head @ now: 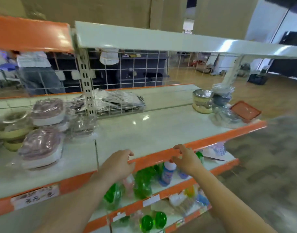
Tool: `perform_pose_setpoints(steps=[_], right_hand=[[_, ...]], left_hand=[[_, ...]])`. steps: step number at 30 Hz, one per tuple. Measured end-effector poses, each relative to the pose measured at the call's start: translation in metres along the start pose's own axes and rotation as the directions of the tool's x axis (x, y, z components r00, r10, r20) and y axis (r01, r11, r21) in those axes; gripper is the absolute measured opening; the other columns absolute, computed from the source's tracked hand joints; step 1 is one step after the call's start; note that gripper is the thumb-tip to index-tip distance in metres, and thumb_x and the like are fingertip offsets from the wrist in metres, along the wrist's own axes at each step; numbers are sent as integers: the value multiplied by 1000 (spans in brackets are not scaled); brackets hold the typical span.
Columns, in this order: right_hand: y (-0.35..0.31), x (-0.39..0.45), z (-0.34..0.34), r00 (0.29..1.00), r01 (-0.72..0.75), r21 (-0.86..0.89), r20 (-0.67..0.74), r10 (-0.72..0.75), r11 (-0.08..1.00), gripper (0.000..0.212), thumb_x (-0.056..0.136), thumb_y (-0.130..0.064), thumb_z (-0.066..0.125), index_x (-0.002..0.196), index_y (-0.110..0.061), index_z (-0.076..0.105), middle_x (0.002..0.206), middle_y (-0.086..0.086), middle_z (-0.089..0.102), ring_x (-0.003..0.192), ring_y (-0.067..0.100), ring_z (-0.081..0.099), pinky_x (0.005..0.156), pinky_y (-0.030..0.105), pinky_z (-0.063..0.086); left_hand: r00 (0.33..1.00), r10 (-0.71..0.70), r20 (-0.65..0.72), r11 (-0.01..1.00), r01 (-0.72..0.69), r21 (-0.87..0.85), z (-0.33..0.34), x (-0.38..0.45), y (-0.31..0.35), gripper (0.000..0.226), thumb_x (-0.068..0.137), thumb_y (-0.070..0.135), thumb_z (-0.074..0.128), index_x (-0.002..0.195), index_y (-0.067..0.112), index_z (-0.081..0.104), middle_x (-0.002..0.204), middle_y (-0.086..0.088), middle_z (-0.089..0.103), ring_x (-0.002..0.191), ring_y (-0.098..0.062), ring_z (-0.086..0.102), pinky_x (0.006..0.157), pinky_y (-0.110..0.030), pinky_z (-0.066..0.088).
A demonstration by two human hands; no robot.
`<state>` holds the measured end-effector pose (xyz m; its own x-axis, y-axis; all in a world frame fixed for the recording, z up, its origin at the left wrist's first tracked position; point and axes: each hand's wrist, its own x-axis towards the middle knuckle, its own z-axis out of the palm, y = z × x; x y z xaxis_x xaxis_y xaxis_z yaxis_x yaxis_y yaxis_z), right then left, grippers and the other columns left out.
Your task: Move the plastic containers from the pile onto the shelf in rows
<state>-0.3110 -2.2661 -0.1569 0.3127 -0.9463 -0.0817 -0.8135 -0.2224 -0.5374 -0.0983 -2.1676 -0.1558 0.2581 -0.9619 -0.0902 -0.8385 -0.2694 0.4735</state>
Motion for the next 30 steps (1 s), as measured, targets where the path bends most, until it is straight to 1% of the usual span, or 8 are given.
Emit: perform_pose_setpoints(steps=[4,7,11,15,20,24,28,30], right_hand=[[54,3,-39,998,-19,-13,-52,18,1000,47,89,-21,60,133,-11,48,126,16,53,113,31,52,88,28,38],[87,10,-66,994,-59,-19,-91,57,998,46,90,-20,58,135,-13,47,130,15,50,115,30,52,89,28,38],[126,22,-89,984,-127,21,-123,129,992,48,91,-24,57,136,-14,44,134,12,49,117,28,52,91,28,40],[161,38,-111,965,-204,32,-163,207,978,47,91,-25,56,137,-19,43,134,10,46,117,26,52,92,28,40],[199,77,-146,938,-232,53,-252,238,971,49,89,-24,58,136,-19,43,132,9,47,119,25,49,92,30,42],[213,124,-176,929,-256,52,-263,260,965,50,90,-25,58,137,-20,43,134,8,44,115,23,53,91,29,41],[221,164,-195,925,-201,94,-311,220,975,49,91,-25,58,137,-19,43,136,8,43,120,22,50,94,28,40],[226,180,-199,920,-180,97,-336,203,979,49,91,-25,58,137,-18,44,136,8,44,119,23,49,93,28,39]], left_hand=[[998,45,50,997,-48,65,27,29,58,47,91,35,55,135,22,46,135,-4,50,123,-20,49,100,-31,41],[993,84,77,993,-90,81,44,53,98,49,91,35,55,137,22,43,136,-4,48,124,-20,47,101,-32,40],[983,159,91,983,-167,82,64,82,146,52,91,35,54,139,23,40,137,-4,47,124,-20,47,101,-33,40],[971,223,85,971,-229,62,79,121,190,52,91,33,53,140,24,38,137,-4,46,124,-20,47,101,-33,40],[958,274,79,962,-275,-7,95,184,237,49,91,32,55,138,21,42,136,-5,46,121,-22,49,99,-32,41],[964,264,-8,962,-264,-65,98,234,270,44,92,32,55,133,19,47,133,-6,48,117,-24,51,95,-36,44],[964,188,-188,966,-216,-140,92,280,296,41,88,31,61,125,15,51,128,-9,48,120,-27,46,96,-36,40],[955,139,-261,963,-192,-191,89,301,304,48,84,28,67,125,10,51,128,-14,48,121,-31,45,97,-38,38]])
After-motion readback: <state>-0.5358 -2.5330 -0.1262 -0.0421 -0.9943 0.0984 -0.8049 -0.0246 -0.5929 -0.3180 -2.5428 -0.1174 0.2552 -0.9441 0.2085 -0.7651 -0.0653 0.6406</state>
